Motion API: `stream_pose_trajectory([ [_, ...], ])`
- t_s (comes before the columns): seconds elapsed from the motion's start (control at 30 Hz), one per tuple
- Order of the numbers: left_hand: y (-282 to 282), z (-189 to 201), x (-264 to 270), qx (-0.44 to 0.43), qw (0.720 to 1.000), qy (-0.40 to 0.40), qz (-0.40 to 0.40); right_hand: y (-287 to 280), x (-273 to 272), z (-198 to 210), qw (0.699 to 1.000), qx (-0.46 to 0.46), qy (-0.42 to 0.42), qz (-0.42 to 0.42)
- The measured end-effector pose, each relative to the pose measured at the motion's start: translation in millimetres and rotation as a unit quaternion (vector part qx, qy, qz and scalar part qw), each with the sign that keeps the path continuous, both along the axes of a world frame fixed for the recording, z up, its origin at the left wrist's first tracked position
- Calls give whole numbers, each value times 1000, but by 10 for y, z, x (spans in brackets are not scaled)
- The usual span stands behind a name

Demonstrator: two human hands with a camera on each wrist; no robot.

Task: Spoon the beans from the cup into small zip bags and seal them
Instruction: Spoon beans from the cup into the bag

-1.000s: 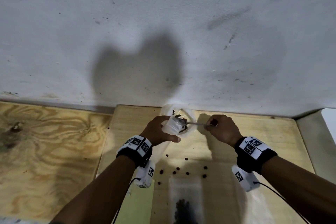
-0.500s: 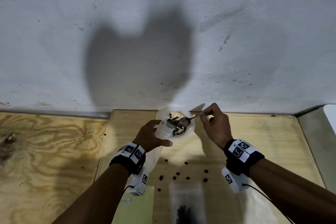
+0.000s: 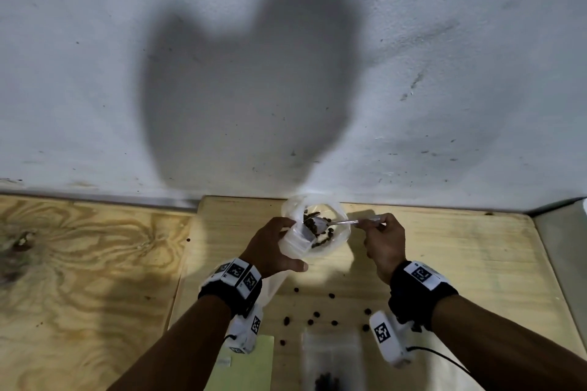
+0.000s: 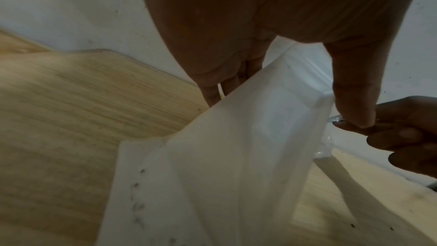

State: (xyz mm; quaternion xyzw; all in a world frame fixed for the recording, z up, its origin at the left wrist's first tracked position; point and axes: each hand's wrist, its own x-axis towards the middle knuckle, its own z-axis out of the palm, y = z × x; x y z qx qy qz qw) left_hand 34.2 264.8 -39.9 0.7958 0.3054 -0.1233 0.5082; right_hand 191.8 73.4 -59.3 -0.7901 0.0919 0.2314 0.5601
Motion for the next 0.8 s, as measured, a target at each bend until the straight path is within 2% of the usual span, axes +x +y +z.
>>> stream_pose_trajectory([
  [0.17, -36, 13, 7, 30, 999, 1, -35, 63, -133, -4, 996, 20, 70, -41],
  [0.33, 2, 58, 8, 37, 999, 3, -21, 21, -60, 96, 993, 29, 97, -53],
  [0.6, -11, 172, 17, 62, 998, 3, -13, -246, 176, 554, 995, 73, 61, -35],
  [0.8, -75, 194, 2, 73, 997, -3, -12, -193, 72, 781, 993, 117, 25, 12],
])
